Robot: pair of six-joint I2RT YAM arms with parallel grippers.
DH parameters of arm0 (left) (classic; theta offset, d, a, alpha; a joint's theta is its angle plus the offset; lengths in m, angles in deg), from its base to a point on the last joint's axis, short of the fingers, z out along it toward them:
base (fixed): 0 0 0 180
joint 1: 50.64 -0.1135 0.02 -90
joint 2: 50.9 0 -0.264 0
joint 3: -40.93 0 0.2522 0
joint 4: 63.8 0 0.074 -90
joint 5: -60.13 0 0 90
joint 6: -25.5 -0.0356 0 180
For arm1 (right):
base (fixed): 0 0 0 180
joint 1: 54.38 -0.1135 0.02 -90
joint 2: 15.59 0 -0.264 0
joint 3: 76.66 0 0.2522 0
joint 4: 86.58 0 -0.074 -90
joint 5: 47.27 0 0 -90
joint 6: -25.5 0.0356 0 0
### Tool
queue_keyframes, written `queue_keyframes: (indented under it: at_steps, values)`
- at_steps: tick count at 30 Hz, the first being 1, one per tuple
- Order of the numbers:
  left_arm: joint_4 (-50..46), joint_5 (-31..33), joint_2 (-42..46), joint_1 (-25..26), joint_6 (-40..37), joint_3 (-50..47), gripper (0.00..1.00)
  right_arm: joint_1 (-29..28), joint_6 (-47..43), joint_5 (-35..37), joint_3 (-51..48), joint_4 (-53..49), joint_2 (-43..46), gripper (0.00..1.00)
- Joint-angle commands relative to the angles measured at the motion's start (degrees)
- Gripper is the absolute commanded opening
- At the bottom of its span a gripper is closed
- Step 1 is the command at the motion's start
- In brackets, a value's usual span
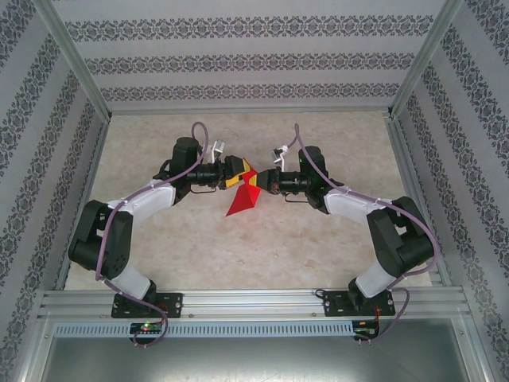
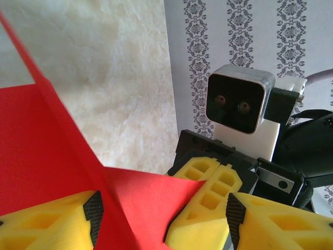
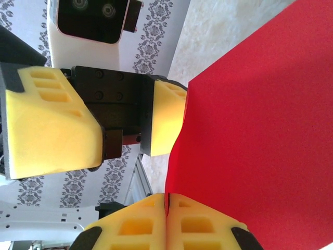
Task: Fold a paper plane with a square sheet of paper (pick it up from the middle)
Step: Pick up the paper from the center of the table.
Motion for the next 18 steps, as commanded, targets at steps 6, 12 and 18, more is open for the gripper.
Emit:
queue_keyframes:
  at_steps: [6, 12, 18]
  values:
    - [0.7, -3.3, -0.8, 1.5, 2.1, 3.1, 0.54, 0.9, 3.6, -0.8, -1.9, 7.4, 0.5, 0.05]
    - [-2.5, -4.0, -0.8, 1.5, 0.1, 3.9, 0.48, 1.6, 5.9, -0.6, -3.1, 10.2, -0.3, 0.05]
    - [-4.8, -4.2, -0.8, 1.5, -1.7, 4.3, 0.43, 2.0, 7.1, -0.2, -3.7, 11.0, -0.4, 0.05]
